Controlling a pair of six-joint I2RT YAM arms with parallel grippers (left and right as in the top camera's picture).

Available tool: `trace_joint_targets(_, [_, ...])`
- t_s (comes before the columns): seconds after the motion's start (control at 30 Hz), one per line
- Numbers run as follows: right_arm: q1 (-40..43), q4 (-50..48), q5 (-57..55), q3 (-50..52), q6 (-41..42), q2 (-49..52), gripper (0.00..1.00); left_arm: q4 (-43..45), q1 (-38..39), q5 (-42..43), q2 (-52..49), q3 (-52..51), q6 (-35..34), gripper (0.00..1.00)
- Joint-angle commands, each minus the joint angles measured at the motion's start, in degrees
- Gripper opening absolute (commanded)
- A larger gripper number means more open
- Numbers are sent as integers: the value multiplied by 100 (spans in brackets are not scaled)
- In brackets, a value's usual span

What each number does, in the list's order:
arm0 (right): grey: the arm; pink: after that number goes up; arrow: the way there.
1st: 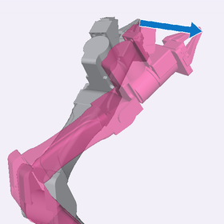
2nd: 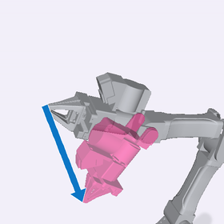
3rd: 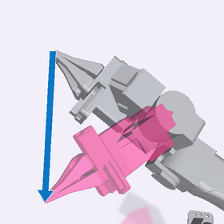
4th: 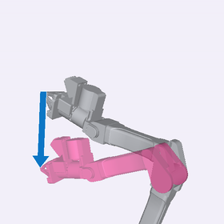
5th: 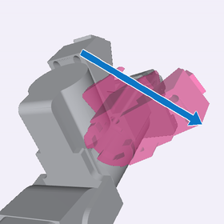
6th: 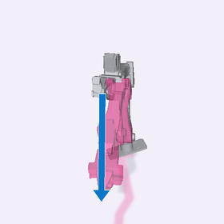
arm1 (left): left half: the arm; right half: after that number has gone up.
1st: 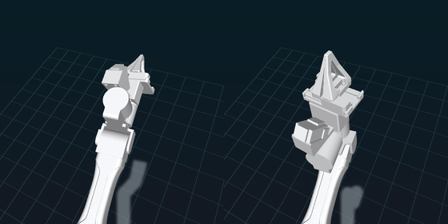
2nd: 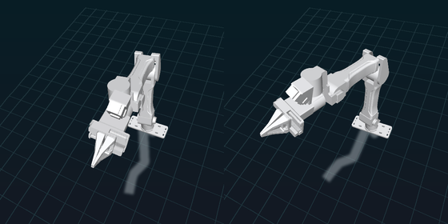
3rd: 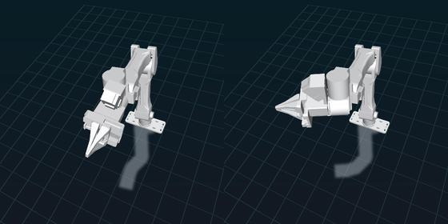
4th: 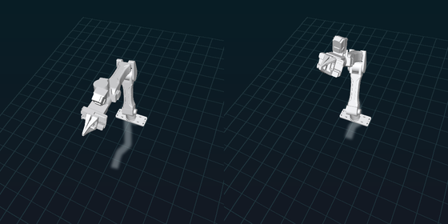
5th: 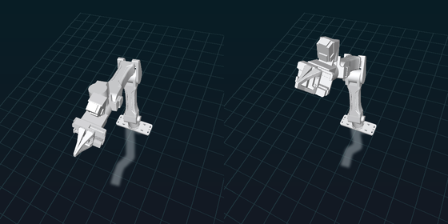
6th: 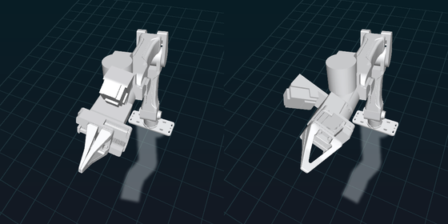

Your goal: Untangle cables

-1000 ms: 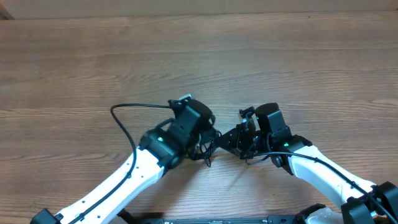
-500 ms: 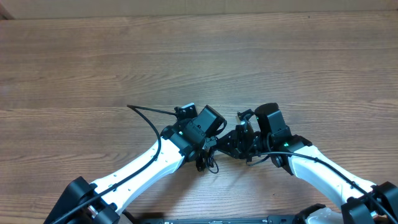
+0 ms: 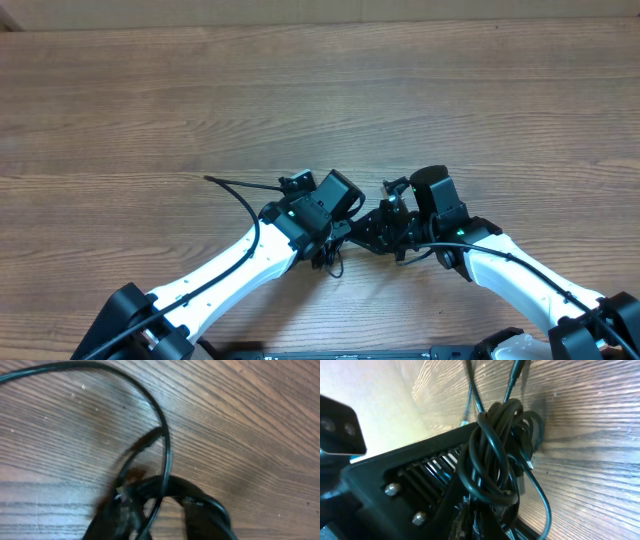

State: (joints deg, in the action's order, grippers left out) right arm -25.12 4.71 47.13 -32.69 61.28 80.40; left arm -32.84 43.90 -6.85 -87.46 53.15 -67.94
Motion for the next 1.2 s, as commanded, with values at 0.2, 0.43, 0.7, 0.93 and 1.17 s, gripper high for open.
trace_joint_targets(0.2, [9,-48,-79,-114,35,-116,4,-629,-533,68,74,111,1056,61])
trace_joint_targets(0.43, [9,-74,-203,-114,-518,-116,4,-1604,-1759,664,380,273,966,38])
trace_joint_targets(0.7, [9,-542,216,-114,-1362,-116,4,-1456,-2050,1722,236,238,970,39])
trace_joint_targets(0.93, [9,-1349,656,-114,-1335,-114,4,-1451,-2063,1912,212,236,1123,38])
trace_joint_targets(1.17, [7,-671,-79,-114,-1657,-109,15,-1497,-2074,1676,210,236,1187,41])
